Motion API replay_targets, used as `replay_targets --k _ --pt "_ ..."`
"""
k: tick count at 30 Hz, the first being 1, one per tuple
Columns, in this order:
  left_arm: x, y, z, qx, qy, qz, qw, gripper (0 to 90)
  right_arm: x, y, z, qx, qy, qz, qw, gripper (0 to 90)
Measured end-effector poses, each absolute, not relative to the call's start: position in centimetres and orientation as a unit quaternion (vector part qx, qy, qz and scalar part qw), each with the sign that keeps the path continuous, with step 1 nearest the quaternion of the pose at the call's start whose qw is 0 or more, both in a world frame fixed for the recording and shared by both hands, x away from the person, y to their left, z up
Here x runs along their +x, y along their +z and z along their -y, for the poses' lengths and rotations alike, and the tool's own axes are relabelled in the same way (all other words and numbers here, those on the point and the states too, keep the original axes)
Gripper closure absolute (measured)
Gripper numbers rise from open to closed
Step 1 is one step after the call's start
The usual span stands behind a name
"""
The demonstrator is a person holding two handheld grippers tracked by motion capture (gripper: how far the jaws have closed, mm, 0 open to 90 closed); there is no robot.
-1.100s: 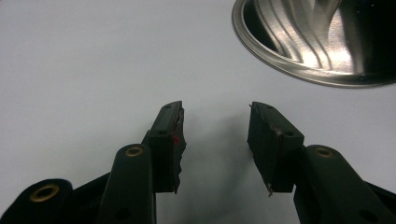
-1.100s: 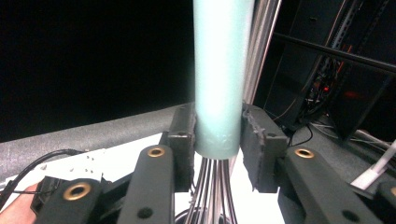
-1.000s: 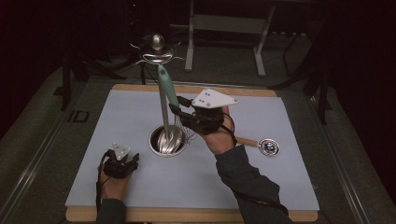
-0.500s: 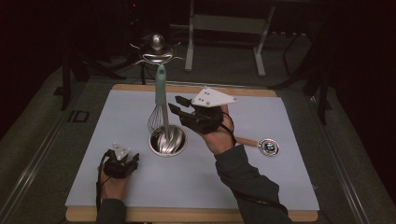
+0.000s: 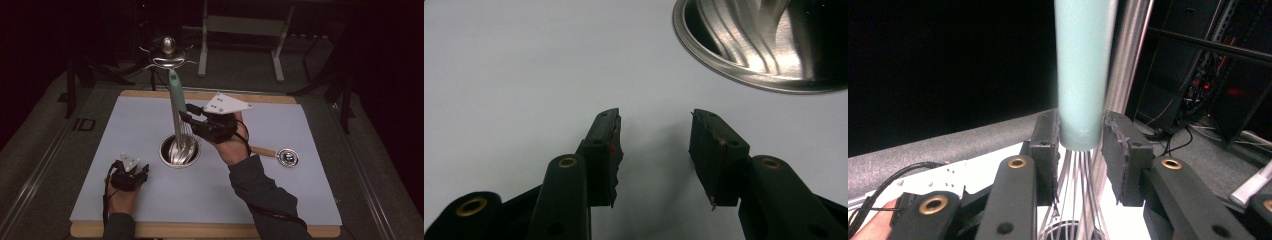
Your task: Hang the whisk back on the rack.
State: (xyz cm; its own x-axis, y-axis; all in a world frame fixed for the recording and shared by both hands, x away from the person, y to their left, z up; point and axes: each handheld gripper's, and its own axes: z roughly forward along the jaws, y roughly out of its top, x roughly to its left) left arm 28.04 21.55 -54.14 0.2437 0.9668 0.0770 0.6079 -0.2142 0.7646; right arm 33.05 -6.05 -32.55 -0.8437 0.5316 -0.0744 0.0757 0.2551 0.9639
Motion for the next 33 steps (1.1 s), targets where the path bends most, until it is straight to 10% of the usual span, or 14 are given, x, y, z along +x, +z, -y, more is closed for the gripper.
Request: replay_targets --k 33 --pt "25.6 -48.9 -21.4 0.660 0.310 -0.510 0.456 72.7 34.3 -34.5 10.8 0.239 0.528 -0.789 0.203 66.7"
